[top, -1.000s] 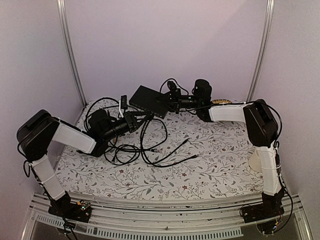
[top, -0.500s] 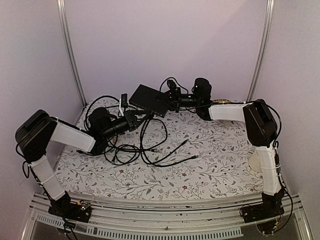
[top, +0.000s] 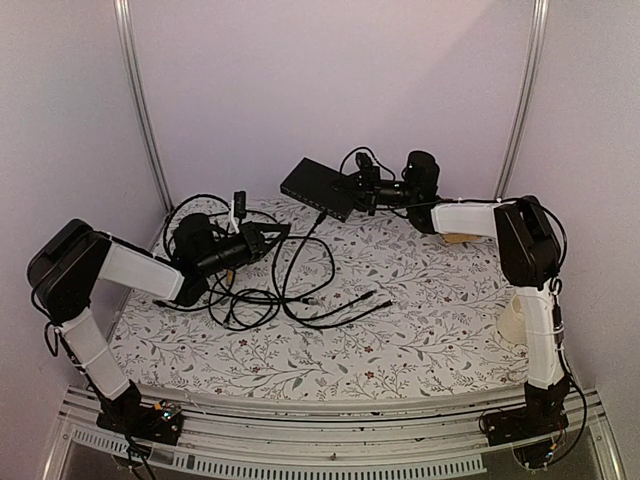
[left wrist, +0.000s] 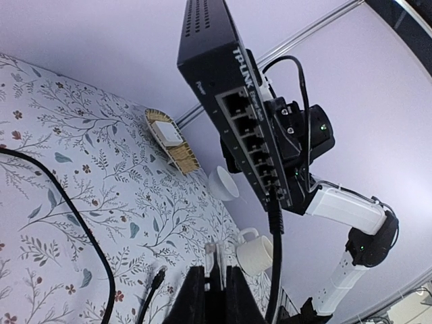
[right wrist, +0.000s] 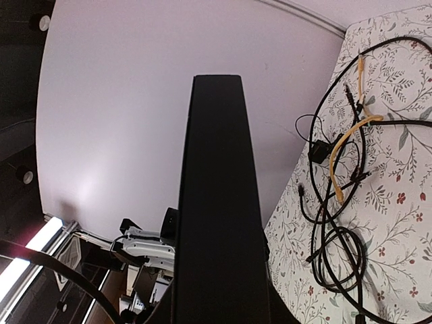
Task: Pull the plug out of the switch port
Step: Pull the connector from the switch port, then place the connector at the corner of the board.
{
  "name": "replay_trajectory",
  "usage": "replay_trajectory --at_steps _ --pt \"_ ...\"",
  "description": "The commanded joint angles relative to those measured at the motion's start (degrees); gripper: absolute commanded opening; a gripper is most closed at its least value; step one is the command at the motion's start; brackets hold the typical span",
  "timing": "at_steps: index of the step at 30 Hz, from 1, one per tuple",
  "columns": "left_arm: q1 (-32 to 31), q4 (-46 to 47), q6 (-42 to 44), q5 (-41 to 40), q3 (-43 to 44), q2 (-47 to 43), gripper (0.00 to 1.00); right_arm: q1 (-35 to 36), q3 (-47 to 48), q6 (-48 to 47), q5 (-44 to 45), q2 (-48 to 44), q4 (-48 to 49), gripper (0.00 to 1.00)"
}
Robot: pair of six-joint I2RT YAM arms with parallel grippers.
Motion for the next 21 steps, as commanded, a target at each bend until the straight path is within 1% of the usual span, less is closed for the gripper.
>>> replay_trajectory --at_steps 1,6,10,13,18,21 --pt "0.56 -0.76 1.19 0.49 -0.14 0.0 0.0 -0.28 2.49 0.62 0.98 -2.8 4.57 0.02" --pt "1.26 -1.26 1.42 -0.25 -1.55 -0.97 0.0 -0.74 2.04 0.55 1.31 -2.95 4.59 0.02" --pt "3.85 -5.46 2.25 -3.23 -3.22 -4.74 0.0 -1.63 0.81 0.32 1.82 -3.73 4.8 0.02" --pt "6.43 -14.27 6.04 -5.12 -1.42 -8.71 0.0 -2.23 -0.12 0.56 2.34 -4.55 5.75 0.02" --pt "11.5 -30.19 11.7 -6.07 3.59 -11.78 0.0 -3.71 -1.37 1.43 3.31 -6.4 7.41 0.02" --pt "14.28 -34.97 12.88 -8.08 4.05 -14.03 0.0 -4.72 -2.0 1.42 3.21 -7.54 7.51 0.02"
